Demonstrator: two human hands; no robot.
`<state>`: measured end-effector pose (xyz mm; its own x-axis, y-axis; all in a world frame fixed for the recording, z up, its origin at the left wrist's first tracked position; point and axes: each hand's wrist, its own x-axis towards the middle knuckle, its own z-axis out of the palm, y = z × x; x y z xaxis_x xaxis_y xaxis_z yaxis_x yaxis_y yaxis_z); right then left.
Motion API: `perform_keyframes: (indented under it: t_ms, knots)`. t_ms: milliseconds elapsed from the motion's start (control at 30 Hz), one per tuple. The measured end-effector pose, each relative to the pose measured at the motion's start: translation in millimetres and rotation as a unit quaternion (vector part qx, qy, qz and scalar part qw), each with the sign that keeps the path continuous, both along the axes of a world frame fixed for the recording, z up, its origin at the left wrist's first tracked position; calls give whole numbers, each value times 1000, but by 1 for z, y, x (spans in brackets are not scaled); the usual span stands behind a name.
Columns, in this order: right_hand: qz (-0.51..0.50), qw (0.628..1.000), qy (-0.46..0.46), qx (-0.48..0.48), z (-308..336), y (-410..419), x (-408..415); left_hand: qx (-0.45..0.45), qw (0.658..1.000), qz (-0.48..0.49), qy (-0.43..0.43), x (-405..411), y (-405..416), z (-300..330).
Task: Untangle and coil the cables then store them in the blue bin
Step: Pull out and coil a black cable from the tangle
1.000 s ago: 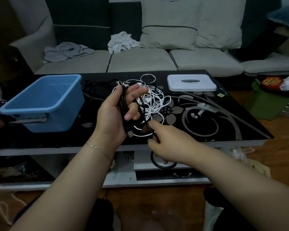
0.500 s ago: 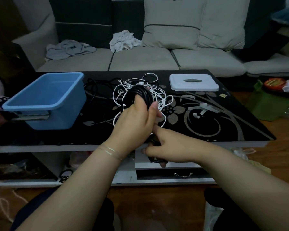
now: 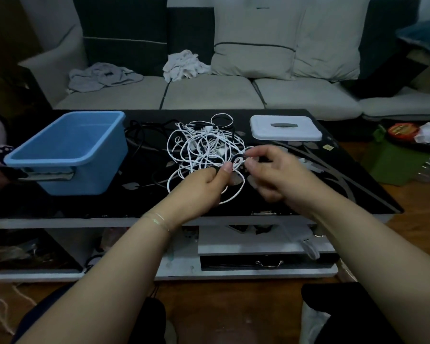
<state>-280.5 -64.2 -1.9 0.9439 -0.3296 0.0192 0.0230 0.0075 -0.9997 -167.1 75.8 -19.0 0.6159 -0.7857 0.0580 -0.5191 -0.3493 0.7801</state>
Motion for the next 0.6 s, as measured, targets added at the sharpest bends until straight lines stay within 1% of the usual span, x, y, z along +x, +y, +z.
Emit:
perform_keyframes:
  t_ms: [33,67,100,167,234,301,334,467,534,568,601]
  knots:
    - [-64,996,-6,-62,0,-7,0,-9,999,-6,35,0,1,1]
    - [-116,984,-7,-136,0,-12,0,-15,998,-21,64,-1,3,2]
    - [-151,967,-7,-204,0,-17,-1,-21,995,-38,86,-2,4,4]
    - [-188,934,1,-304,-1,-20,-3,-21,991,-83,107,-5,7,8]
    - [-220,884,33,-410,-2,-17,-6,-12,985,-112,130,-3,10,9]
    - [-247,829,63,-498,0,-12,-6,-22,979,-112,169,-2,13,11]
    - [-255,811,66,-522,2,-9,-6,-32,974,-117,192,0,15,12]
    - [-252,771,81,-579,2,-4,-3,-91,941,-154,286,0,18,16]
    - [-248,751,65,-609,-1,-4,0,-117,926,-170,317,1,20,17]
    - [-238,755,51,-609,-3,-4,2,-131,917,-177,332,2,20,16]
    - [-224,776,40,-588,-5,-3,5,-142,910,-181,345,4,20,16]
